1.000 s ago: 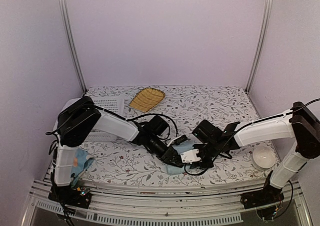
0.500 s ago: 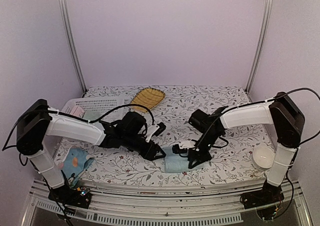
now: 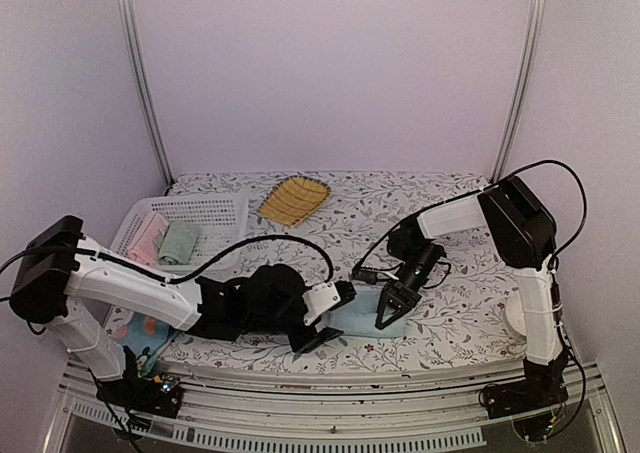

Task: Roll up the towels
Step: Roll the towel at the center of the board.

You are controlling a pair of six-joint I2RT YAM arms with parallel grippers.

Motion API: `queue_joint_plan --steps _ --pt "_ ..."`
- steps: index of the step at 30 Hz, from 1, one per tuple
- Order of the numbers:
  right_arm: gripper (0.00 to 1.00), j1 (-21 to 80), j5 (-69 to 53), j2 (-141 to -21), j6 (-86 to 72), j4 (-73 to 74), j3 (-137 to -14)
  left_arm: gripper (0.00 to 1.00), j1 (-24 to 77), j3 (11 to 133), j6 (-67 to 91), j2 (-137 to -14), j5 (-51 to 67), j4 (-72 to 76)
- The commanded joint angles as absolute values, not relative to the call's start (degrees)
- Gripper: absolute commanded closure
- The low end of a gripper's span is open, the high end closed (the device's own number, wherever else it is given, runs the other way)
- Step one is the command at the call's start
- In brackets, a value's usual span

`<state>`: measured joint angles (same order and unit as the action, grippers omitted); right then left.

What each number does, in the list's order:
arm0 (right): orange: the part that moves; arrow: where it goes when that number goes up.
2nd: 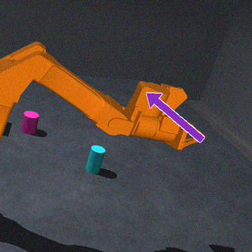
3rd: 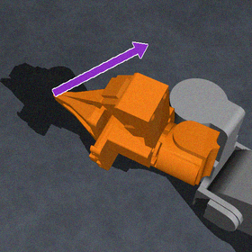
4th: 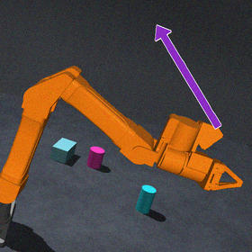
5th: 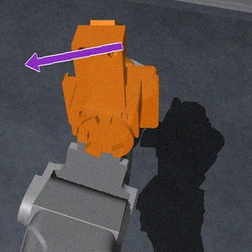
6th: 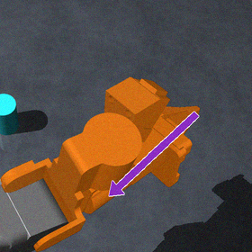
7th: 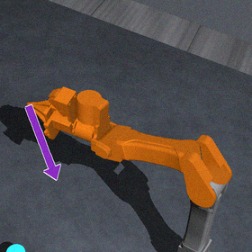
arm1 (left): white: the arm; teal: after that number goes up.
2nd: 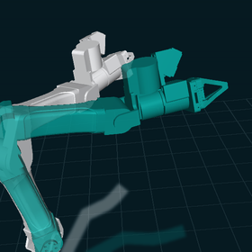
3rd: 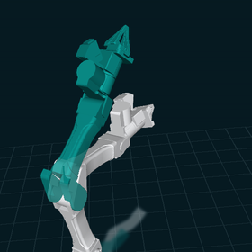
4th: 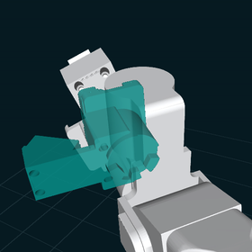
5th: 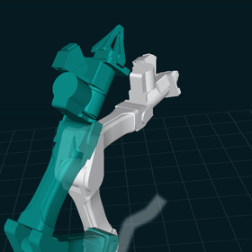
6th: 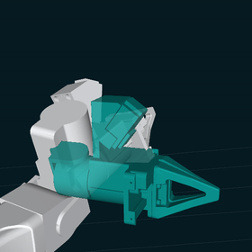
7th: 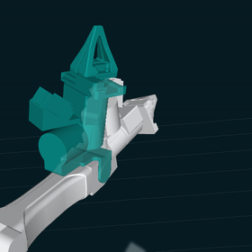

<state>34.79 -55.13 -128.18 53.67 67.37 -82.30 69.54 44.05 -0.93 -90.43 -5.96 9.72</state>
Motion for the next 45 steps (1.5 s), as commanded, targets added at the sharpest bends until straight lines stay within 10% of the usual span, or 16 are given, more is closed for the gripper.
queue_joint_plan --steps 1,22,34,45 --pt "0.9 35.4 -50.9 -132.5 54.9 68.5 -81.5 0.36 72.0 52.2 -15.4 -96.4 -13.0 5.7" --pt "0.84 35.4 -50.2 -131.4 53.1 67.5 -81.9 0.62 73.7 70.0 -26.3 -118.1 -14.2 -7.6" --pt "0.59 32.5 -53.0 -118.4 54.1 73.0 -88.1 0.78 74.1 68.7 -22.8 -115.4 -12.2 -8.3" --pt "0.78 32.1 -43.8 -122.1 39.8 58.8 -84.6 0.79 74.2 69.9 -20.9 -115.3 -10.8 -9.8"
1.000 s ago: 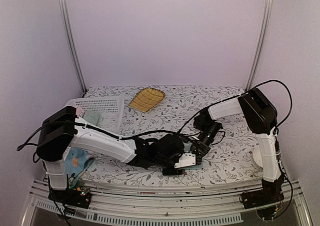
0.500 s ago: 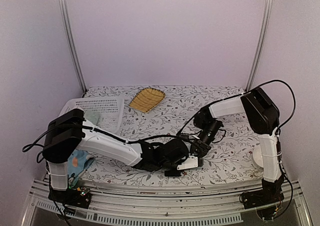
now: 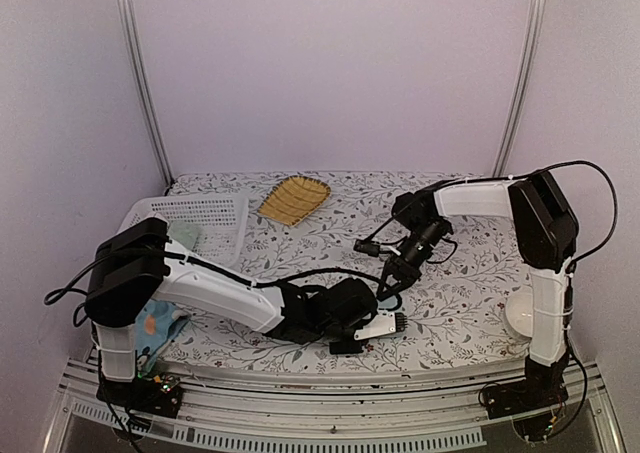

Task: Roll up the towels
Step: Roll the towel at the center of the board.

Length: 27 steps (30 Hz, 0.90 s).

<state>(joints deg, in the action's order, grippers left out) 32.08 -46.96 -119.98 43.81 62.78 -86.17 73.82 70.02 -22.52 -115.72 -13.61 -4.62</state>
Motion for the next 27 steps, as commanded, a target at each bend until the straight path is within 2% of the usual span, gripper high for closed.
queue_joint_plan --steps 1,7,10,17,27 --pt "0.79 32.1 -43.8 -122.2 39.8 58.7 -84.3 0.79 74.2 70.1 -20.7 -115.3 -10.8 -10.1" --pt "0.8 32.2 -38.0 -123.5 36.8 55.7 -83.2 0.8 74.2 71.9 -19.4 -115.2 -9.0 -12.1" --pt "0.84 32.2 -36.5 -124.5 35.6 54.7 -82.7 0.8 74.2 73.6 -18.5 -114.6 -6.9 -14.7" --pt "0.86 32.2 -32.6 -125.9 33.8 52.5 -81.1 0.79 74.0 77.3 -15.2 -111.4 6.1 -20.5" --pt "0.86 32.2 -34.3 -125.8 34.4 53.1 -81.5 0.82 69.1 81.2 -7.8 -119.2 12.4 -25.1"
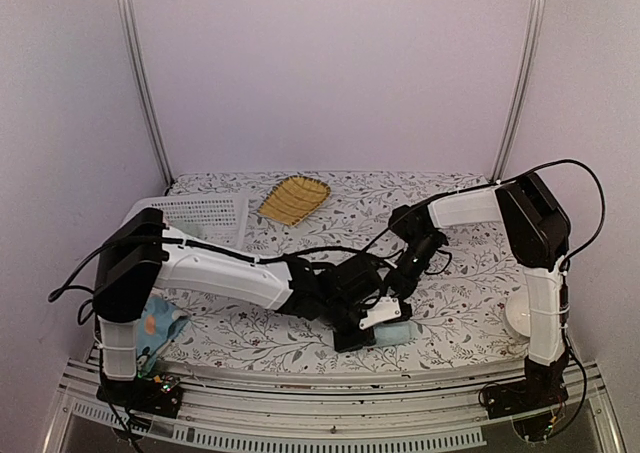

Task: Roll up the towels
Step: Roll the towel at the center of the board.

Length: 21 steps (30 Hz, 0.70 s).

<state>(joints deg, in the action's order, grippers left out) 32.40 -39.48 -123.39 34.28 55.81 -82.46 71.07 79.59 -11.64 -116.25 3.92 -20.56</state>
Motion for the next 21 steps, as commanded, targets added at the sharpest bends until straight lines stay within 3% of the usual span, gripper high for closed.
queue_joint_plan --steps 1,10,16,21 --pt "0.86 32.2 -34.8 -125.7 34.5 53.3 -81.5 0.82 68.5 81.3 -7.3 -119.7 13.7 -25.1" --pt "0.82 29.9 -40.2 -119.8 35.4 58.5 -86.7 0.84 62.8 81.6 -3.1 -122.5 23.3 -25.4" --pt "0.72 26.5 -43.1 -110.1 35.6 62.7 -94.0 0.84 59.5 83.0 0.1 -125.2 29.7 -27.5" --pt "0.63 26.1 -43.2 -96.9 36.8 59.5 -90.6 0.84 56.7 85.8 3.6 -128.7 35.9 -29.2"
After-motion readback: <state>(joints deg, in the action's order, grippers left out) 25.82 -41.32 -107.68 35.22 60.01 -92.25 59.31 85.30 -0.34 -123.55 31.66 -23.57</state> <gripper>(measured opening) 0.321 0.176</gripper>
